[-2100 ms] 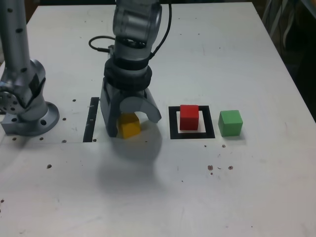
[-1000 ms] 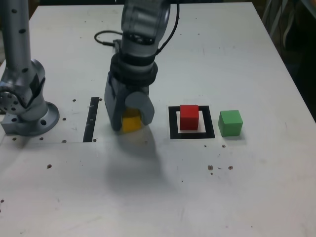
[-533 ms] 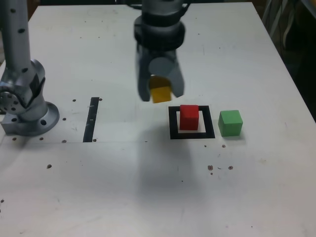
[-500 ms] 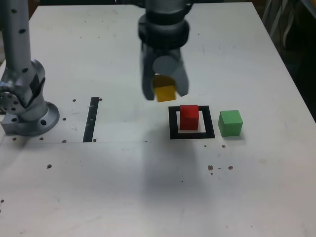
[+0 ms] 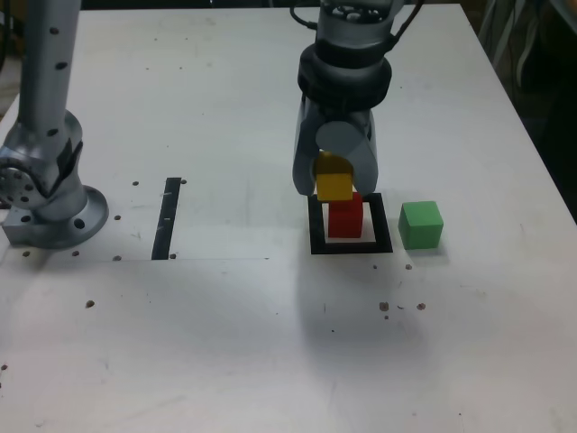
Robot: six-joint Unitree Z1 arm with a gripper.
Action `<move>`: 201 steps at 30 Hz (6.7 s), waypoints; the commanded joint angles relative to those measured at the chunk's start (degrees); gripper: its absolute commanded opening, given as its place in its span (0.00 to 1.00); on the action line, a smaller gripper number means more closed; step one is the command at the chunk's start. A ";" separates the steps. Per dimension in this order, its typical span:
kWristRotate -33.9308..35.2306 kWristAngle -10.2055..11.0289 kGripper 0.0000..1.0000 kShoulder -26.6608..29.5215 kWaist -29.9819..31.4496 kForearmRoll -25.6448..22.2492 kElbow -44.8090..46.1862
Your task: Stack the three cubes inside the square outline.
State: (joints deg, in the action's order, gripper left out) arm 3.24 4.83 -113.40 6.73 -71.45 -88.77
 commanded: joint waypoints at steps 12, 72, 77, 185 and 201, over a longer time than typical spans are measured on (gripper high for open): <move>-0.16 -0.47 0.11 -2.94 -0.04 -0.30 -2.31; -1.33 -0.26 0.87 -5.96 -0.22 -1.53 -4.16; -0.34 0.23 0.91 -5.67 -0.22 -2.79 -3.91; -3.03 -0.53 0.17 -27.42 2.87 -13.08 -37.01; -4.91 3.55 0.17 -9.64 5.27 -22.09 -36.76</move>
State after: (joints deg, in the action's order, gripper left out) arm -1.61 8.24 -125.88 11.83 -92.74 -126.24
